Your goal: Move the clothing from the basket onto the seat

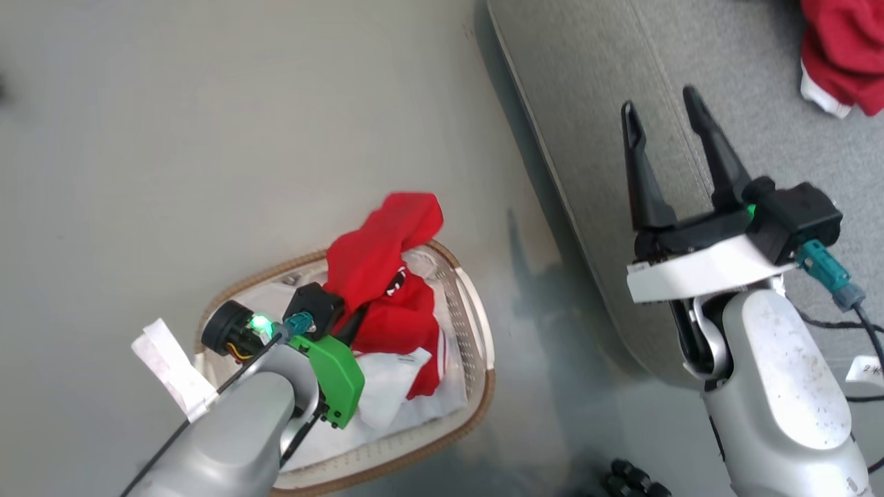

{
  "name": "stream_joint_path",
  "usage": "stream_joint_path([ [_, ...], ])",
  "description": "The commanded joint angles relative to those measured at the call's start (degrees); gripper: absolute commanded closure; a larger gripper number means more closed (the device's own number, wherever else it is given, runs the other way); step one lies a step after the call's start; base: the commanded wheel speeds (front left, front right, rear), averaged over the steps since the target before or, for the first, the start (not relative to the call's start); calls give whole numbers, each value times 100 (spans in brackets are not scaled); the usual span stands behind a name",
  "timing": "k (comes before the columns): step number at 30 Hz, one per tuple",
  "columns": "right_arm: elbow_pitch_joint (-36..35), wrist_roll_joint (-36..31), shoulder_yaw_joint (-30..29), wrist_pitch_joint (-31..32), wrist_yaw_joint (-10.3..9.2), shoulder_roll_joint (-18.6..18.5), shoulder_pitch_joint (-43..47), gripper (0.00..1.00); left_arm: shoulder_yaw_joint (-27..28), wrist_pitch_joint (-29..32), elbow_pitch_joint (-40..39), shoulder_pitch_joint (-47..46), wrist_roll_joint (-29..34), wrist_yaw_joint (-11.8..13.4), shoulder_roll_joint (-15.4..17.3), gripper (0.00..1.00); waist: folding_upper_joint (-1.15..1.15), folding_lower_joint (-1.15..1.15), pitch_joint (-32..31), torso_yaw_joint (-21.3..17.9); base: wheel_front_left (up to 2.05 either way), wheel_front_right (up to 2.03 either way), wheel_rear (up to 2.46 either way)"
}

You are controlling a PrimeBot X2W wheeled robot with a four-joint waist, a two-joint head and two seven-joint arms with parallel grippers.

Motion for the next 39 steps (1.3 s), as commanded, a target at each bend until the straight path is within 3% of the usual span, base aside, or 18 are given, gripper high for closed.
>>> stream_joint_path([
  [1, 59, -16, -15, -28, -8, -23, 159, 0, 118, -18, -158, 188, 98, -17, 1, 100, 0, 0, -908, 595, 0, 0, 0],
  [9, 314, 7, -16, -29, -8, -26, 755, 0, 739, -19, -1161, 863, 667, -17, 88, 100, 0, 0, -1881, 1001, 0, 0, 0],
  [21, 576, 127, 131, -28, -8, -22, 1448, 0, 1747, -20, -2492, 1342, 954, -17, -38, 100, 0, 0, -2795, 1208, 0, 0, 0],
  [29, 690, 103, 421, -28, -8, -21, 1715, 0, 1895, -20, -2971, 1047, 867, -17, -173, 100, 0, 0, -3061, 1243, 0, 0, 0],
  [39, 1034, -222, 1677, -29, -8, -23, 1027, 0, 1592, -21, -3192, 867, 807, -17, -386, 100, 0, 0, -3082, 1545, 0, 0, 0],
])
